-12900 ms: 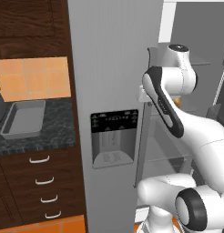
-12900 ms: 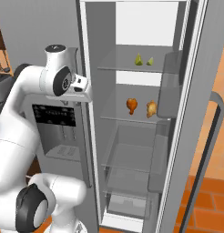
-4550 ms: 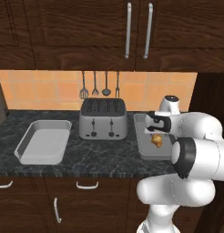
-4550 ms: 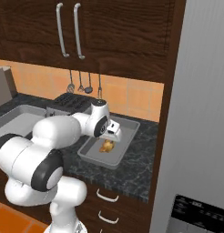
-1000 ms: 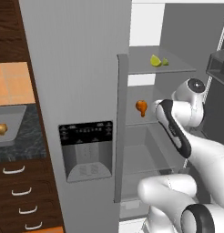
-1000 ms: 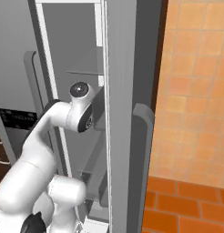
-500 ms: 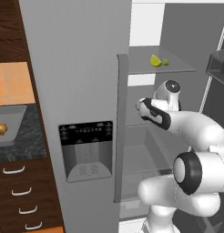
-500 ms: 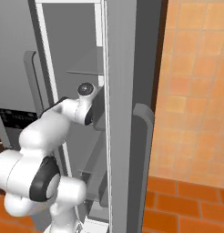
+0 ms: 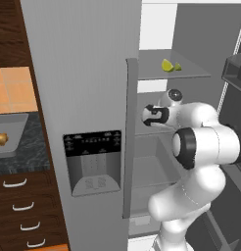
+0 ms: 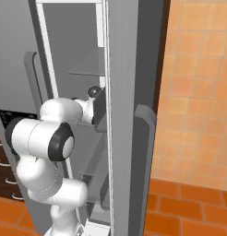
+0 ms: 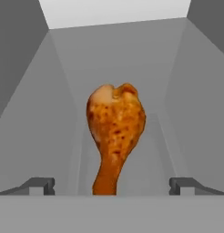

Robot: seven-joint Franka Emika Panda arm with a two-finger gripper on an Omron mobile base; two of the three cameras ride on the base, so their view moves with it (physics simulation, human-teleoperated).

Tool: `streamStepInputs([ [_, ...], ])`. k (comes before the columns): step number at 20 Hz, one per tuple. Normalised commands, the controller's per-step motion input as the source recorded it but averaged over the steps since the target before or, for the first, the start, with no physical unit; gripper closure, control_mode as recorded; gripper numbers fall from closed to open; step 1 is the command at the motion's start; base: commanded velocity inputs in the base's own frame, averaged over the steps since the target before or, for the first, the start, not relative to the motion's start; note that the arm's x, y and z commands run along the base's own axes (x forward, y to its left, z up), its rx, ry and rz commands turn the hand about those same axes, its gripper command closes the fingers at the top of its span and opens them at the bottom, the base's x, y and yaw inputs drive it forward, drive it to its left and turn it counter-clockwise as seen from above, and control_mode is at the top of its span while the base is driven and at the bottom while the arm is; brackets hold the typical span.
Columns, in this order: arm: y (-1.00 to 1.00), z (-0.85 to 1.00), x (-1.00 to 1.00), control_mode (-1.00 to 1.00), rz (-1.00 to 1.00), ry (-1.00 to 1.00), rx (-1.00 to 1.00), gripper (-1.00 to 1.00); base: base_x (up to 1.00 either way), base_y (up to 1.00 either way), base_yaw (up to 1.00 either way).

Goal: Place one lemon wedge and one chicken drumstick in each tupperware on the nearby counter, to pack two identical lunches.

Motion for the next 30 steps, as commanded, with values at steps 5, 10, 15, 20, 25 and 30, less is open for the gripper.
streamStepInputs([
  [5, -0.02, -0.28, 0.52, -1.00, 0.00, 0.00, 0.00, -1.00, 0.00, 0.00, 0.00],
  [10, 0.00, -0.43, 0.48, -1.00, 0.00, 0.00, 0.00, 1.00, 0.00, 0.00, 0.00],
  [15, 0.00, -0.36, 0.29, -1.00, 0.00, -0.02, -0.01, 1.00, 0.00, 0.00, 0.00],
  [20, 0.00, 0.37, -0.68, -1.00, -0.04, -0.03, 0.01, 1.00, 0.00, 0.00, 0.00],
  [25, 0.00, 1.00, -1.00, -1.00, -0.09, -0.07, 0.00, 1.00, 0.00, 0.00, 0.00],
  [30, 0.00, 1.00, -1.00, -1.00, -0.10, 0.00, 0.02, 1.00, 0.00, 0.00, 0.00],
])
